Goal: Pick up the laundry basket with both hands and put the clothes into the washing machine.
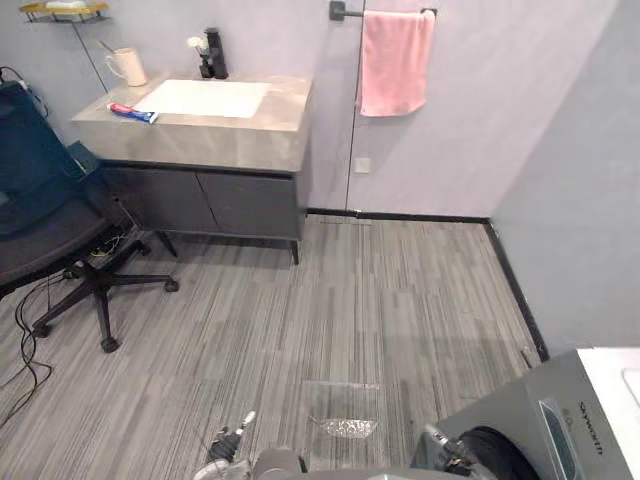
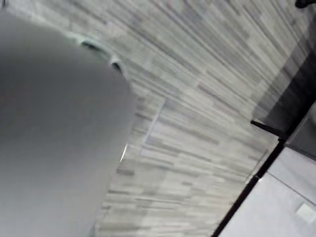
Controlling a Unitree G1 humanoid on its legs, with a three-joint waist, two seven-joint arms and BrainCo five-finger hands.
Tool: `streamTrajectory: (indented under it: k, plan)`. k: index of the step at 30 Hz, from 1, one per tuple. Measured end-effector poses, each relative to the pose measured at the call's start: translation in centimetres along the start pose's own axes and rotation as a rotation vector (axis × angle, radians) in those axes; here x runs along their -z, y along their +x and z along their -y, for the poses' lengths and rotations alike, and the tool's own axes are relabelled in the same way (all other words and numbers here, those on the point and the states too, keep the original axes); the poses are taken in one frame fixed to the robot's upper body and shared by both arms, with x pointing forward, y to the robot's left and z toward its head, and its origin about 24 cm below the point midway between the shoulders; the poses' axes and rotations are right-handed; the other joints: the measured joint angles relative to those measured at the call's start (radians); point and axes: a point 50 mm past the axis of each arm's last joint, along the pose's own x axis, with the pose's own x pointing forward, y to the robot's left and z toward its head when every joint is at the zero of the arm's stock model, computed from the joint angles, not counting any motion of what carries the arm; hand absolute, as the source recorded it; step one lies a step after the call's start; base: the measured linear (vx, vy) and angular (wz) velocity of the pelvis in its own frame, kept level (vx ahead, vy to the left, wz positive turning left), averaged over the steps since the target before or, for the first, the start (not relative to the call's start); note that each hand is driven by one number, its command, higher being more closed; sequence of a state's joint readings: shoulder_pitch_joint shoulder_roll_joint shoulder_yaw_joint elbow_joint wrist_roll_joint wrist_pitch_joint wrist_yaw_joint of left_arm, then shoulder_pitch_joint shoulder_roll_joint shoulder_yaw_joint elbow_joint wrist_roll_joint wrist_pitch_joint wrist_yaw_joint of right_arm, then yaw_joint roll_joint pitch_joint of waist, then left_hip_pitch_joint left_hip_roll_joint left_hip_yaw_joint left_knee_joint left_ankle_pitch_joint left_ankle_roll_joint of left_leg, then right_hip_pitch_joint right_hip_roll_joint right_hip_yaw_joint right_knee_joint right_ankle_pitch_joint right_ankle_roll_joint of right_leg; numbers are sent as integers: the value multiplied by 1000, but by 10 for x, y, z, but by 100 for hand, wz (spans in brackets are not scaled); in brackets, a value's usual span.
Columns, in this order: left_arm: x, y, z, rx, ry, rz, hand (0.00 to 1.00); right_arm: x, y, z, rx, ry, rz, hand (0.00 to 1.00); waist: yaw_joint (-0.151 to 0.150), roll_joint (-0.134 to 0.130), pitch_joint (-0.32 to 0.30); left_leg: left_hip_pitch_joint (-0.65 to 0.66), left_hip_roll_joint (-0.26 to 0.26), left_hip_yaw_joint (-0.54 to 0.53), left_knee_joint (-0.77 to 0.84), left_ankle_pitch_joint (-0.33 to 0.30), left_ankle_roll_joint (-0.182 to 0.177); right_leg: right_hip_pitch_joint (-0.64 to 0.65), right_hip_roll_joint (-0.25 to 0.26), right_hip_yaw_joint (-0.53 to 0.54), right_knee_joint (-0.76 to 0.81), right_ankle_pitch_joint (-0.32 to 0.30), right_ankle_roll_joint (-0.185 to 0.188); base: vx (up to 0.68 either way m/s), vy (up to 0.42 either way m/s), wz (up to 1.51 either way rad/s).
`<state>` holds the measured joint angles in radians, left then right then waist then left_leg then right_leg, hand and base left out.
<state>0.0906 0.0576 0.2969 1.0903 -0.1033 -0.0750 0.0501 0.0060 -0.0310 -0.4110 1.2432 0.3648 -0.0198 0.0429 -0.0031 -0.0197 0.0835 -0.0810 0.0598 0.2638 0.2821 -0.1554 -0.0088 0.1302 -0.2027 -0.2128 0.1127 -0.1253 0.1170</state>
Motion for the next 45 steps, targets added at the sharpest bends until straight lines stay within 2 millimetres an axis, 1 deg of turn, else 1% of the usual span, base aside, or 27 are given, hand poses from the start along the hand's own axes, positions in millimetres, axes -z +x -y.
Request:
streamTrajectory:
  k: [2,3,7,9,10,11,12,13,14,15,16,17,18,19,20,21,22,23,25,26,28,30,32,34,36,40,45]
  plan:
    - [4,-1,-4,-10,8,-13,0,-1,0,1,4,13,4,0,-7,-1,-2,29,-27,6,-51,17,6,4,-14,14,-15,24,-2,30,115,-8]
    - [6,-1,-7,-15,17,-24,0,-2,0,1,6,14,9,0,-9,1,-3,51,-36,21,-84,25,7,2,-19,28,-15,32,-14,-5,102,-34]
    - [21,-5,-12,-17,58,-63,0,-5,0,6,14,-4,12,0,-10,6,-10,113,-72,36,-192,30,10,-19,-36,49,16,33,-16,-8,78,-48]
    - [27,-6,-10,-3,90,-88,0,-8,0,10,23,-12,22,0,-11,21,-13,145,-76,15,-251,30,10,-96,-36,47,163,33,-16,86,38,-31]
    - [28,-6,-8,10,111,-93,0,-14,0,13,27,-15,49,0,-14,32,-6,171,-76,-9,-263,31,10,-151,-41,50,307,33,-16,113,14,3]
    - [28,-6,-8,15,128,-92,0,-16,0,13,27,-13,60,0,-15,27,-1,200,-77,-28,-260,53,10,-205,-56,58,471,44,-32,97,1,14]
    - [27,-6,-9,19,141,-91,0,-16,-1,14,29,-14,62,0,-15,26,0,212,-79,-45,-253,62,23,-227,-63,66,553,56,-49,111,-17,31]
    - [25,-6,-11,21,165,-86,0,-13,-1,17,34,-13,55,0,-18,19,0,226,-84,-64,-243,54,33,-261,-72,86,645,75,-60,149,-59,63]
    - [22,-5,-13,22,191,-76,0,-8,-2,16,33,-10,40,0,-32,1,-2,237,-86,-101,-238,45,50,-281,-73,107,722,81,-59,168,-85,85]
    - [20,-4,-14,21,191,-70,0,-3,-2,14,28,-7,23,0,-38,3,-3,237,-82,-128,-235,47,56,-298,-63,111,748,58,-60,189,-131,90]
    - [18,-4,-12,22,185,-64,0,-5,-1,13,25,4,28,0,-38,8,5,236,-70,-150,-231,48,54,-329,-40,118,753,-19,-55,200,-164,62]
    - [18,-4,-12,21,182,-66,0,-7,-1,13,25,3,32,0,-38,12,12,236,-61,-159,-228,48,51,-339,-24,115,740,-48,-51,199,-177,61]
    - [21,-4,-12,18,164,-74,0,-8,-1,15,29,2,36,0,-40,21,20,236,-36,-181,-226,56,33,-344,9,103,670,-78,-44,192,-209,55]
    - [22,-5,-11,14,145,-77,0,-8,-2,16,34,2,36,0,-39,24,21,238,-18,-195,-226,53,17,-341,30,103,592,-80,-45,165,-246,66]
    - [22,-5,-14,4,130,-79,0,-5,-2,16,34,3,29,0,-38,16,20,231,-7,-218,-221,47,-6,-312,46,111,434,-59,-37,145,-262,53]
    - [21,-5,-17,-3,128,-76,0,0,-2,16,34,6,18,0,-38,2,20,231,-9,-233,-216,40,-21,-292,44,120,347,0,-39,134,-321,62]
    - [21,-4,-23,-21,127,-79,0,9,-3,15,34,30,-7,0,-37,-39,17,237,-19,-258,-207,19,-49,-249,38,133,266,6,-26,163,-394,65]
    - [24,-5,-20,-14,132,-90,0,7,-4,19,48,42,-1,0,-40,-12,15,226,19,-282,-200,17,-59,-216,74,90,211,14,-42,148,-336,59]
    - [27,-6,-11,7,131,-97,0,3,-4,26,64,36,10,0,-36,32,9,228,66,-289,-213,23,-80,-185,122,64,137,34,-63,149,-233,27]
    - [29,-6,-9,12,135,-101,0,-2,-4,26,62,27,20,0,-36,47,7,218,92,-291,-217,30,-92,-165,150,47,83,51,-75,179,-245,18]
    - [29,-6,-8,16,141,-102,0,-4,-3,25,56,0,21,0,-38,52,5,214,122,-288,-236,47,-118,-139,185,27,18,82,-93,114,-158,18]
    - [29,-6,-7,19,145,-100,0,-5,-3,23,49,-18,25,0,-37,51,4,217,135,-286,-250,50,-123,-127,201,22,-15,95,-99,73,-100,5]
    - [29,-6,-7,20,147,-99,0,-8,-3,24,48,-42,30,0,-37,51,4,215,133,-283,-251,50,-123,-120,202,24,-36,106,-96,18,-19,-1]
    - [28,-6,-5,29,167,-96,0,-7,-3,23,44,-48,27,0,-37,55,0,212,123,-278,-253,50,-124,-105,199,24,-81,134,-87,2,35,-4]
    - [27,-6,-8,25,172,-94,0,-5,-3,22,42,-52,20,0,-37,44,2,214,110,-273,-253,51,-124,-90,192,24,-112,156,-83,-32,56,-3]
    - [27,-5,-11,19,184,-96,0,1,-3,23,45,-49,-4,0,-37,28,1,219,86,-273,-247,52,-121,-67,168,24,-123,170,-69,-77,68,3]
    - [29,-6,-13,21,201,-105,0,4,-4,25,49,-48,-13,0,-35,24,-3,215,76,-253,-251,59,-112,-61,160,34,-163,198,-61,-111,28,-7]
